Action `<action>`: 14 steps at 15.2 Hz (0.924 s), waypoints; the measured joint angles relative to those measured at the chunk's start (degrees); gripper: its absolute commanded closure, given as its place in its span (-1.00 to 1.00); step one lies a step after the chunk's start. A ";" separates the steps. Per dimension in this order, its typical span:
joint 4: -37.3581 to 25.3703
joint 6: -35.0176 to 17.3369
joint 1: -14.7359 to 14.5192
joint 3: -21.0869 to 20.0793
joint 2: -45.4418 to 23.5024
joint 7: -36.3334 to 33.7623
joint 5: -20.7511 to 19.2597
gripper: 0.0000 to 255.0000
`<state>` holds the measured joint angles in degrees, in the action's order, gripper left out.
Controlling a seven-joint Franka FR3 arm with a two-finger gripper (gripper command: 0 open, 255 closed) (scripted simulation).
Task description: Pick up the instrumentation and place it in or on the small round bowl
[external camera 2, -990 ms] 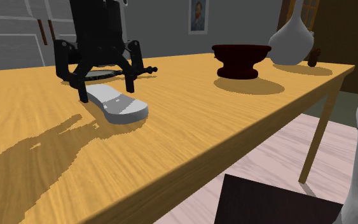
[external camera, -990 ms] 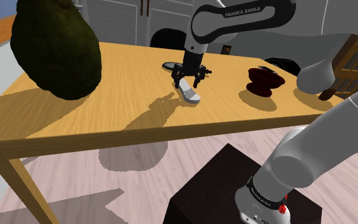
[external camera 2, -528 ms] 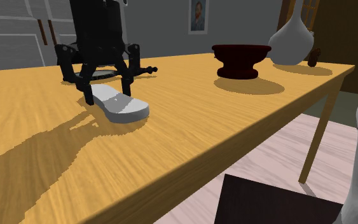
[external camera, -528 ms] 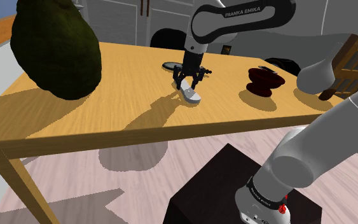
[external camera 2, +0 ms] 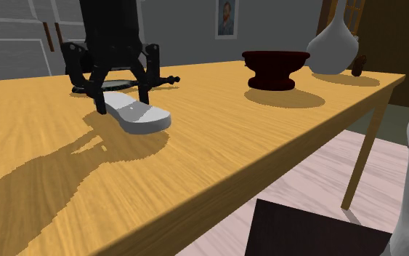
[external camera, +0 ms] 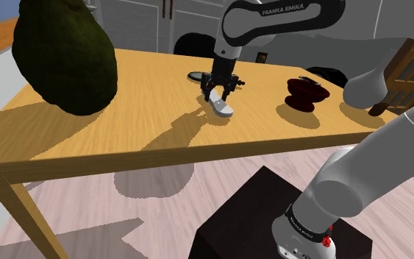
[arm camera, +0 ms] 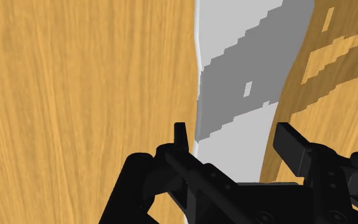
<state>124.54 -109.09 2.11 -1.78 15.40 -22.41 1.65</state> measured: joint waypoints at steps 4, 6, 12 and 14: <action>-2.46 3.04 0.03 0.07 0.57 0.03 -0.02 1.00; -4.11 4.46 0.05 0.09 0.35 0.01 -0.04 1.00; -8.52 9.05 0.06 0.12 0.54 -0.08 -0.08 1.00; -10.33 10.72 0.05 0.10 0.40 -0.17 -0.08 1.00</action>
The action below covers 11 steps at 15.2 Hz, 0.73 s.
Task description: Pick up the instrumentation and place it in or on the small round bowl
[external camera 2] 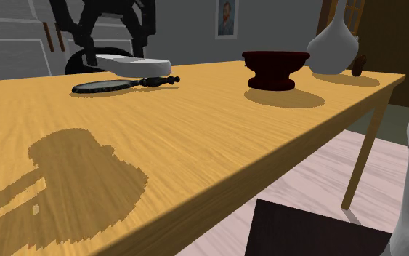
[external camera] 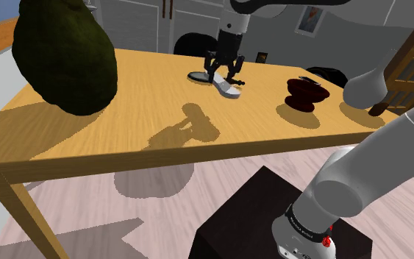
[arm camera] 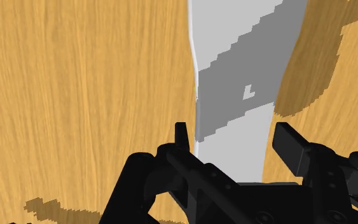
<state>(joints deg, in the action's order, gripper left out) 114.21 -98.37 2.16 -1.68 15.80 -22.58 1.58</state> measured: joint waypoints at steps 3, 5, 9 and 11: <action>-2.75 2.31 0.00 0.00 -0.44 -0.06 -0.02 1.00; -4.48 3.84 0.03 0.04 -0.64 -0.04 -0.04 1.00; -8.04 6.98 -0.04 -0.07 -1.06 -0.31 -0.03 1.00; -10.14 8.60 0.00 -0.01 -1.53 -0.26 -0.06 1.00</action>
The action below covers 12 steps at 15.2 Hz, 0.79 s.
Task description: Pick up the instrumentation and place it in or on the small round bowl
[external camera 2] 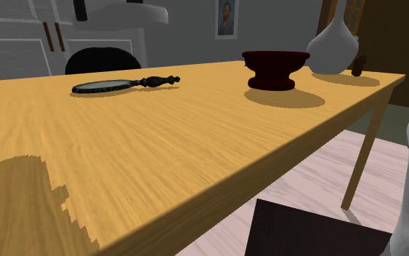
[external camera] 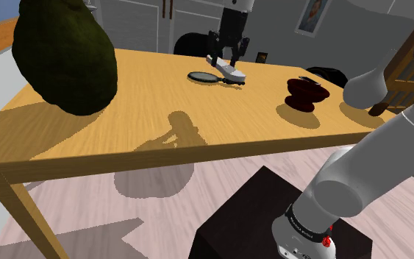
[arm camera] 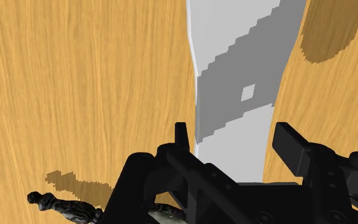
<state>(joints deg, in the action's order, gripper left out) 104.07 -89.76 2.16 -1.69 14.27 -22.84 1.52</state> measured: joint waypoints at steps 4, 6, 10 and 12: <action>-4.07 3.12 0.03 0.05 -0.94 0.00 -0.04 1.00; -4.50 4.01 0.31 0.50 -0.53 0.69 -0.14 1.00; -1.32 4.41 1.91 3.25 2.98 4.93 -0.89 1.00; -0.72 4.86 2.94 5.14 3.99 7.76 -1.53 1.00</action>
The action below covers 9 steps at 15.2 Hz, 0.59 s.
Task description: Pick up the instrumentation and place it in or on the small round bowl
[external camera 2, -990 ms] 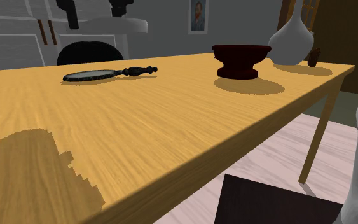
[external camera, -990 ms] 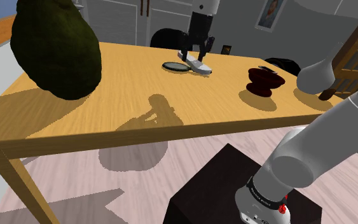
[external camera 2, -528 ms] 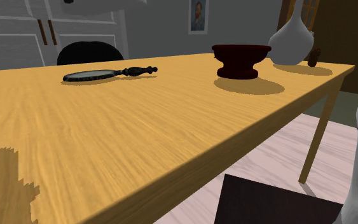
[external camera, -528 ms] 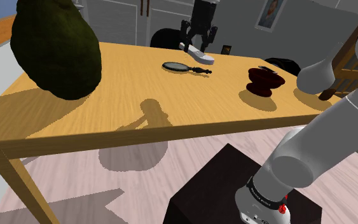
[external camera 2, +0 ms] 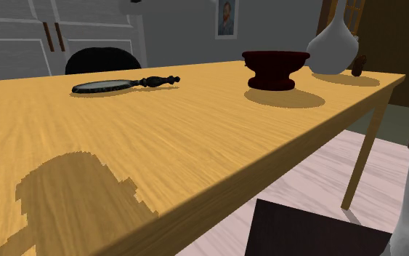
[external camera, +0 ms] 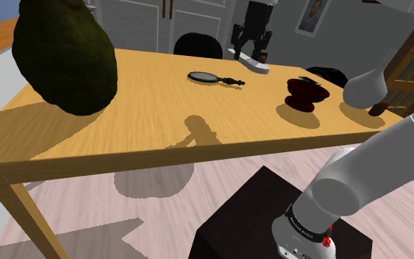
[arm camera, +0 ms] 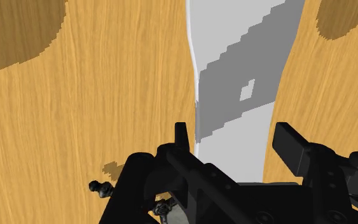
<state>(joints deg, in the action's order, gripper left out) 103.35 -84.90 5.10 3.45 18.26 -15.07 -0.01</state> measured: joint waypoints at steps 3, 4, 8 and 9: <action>1.99 0.10 1.49 2.76 2.10 4.11 -1.09 1.00; 2.03 0.39 1.94 3.65 2.45 5.43 -1.45 1.00; 3.35 0.50 3.73 7.21 3.98 10.63 -3.00 1.00; 3.13 0.98 4.21 8.20 4.31 12.05 -3.45 1.00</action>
<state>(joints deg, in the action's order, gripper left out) 106.48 -83.92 9.31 11.64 22.57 -3.02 -3.46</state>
